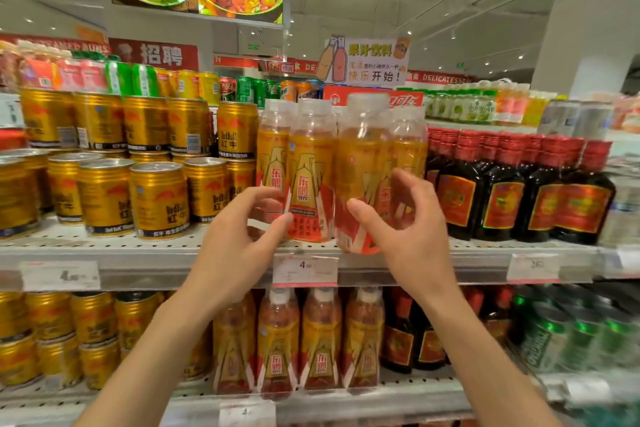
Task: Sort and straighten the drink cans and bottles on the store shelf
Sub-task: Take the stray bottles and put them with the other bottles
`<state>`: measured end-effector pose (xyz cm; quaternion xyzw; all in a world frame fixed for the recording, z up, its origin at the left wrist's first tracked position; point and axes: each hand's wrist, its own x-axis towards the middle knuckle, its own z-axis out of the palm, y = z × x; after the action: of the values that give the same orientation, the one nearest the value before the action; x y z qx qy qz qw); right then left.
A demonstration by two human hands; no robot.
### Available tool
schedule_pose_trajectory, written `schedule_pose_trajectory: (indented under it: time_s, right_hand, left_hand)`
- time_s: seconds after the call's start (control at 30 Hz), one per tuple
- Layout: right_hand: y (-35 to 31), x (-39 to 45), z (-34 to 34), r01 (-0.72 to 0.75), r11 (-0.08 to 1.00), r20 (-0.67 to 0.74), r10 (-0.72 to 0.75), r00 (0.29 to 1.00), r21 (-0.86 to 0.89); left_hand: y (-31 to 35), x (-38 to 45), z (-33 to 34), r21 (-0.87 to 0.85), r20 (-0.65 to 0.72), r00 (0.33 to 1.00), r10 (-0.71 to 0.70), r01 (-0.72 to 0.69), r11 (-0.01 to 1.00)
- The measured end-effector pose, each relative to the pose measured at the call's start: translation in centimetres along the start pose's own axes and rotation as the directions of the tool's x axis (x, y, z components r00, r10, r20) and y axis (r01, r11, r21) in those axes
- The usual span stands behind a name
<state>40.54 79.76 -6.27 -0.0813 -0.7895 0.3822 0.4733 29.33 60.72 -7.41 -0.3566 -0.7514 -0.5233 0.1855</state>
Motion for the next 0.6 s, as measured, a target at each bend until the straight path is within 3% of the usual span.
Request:
schedule_pose_trajectory:
  time_s: [0.17,0.6]
  right_hand:
    - [1.6,-0.2,0.9,-0.005,0.985,-0.025,0.001,1.0,-0.171]
    - [2.2,0.1,0.3,0.04,0.958,0.01,-0.039,0.999,-0.283]
  left_hand:
    - [-1.1,0.6,0.6,0.0,0.02,1.0,-0.005,0.005,1.0]
    - [-0.6,2.0,2.3,0.217,0.037,0.999,-0.002,-0.006,0.976]
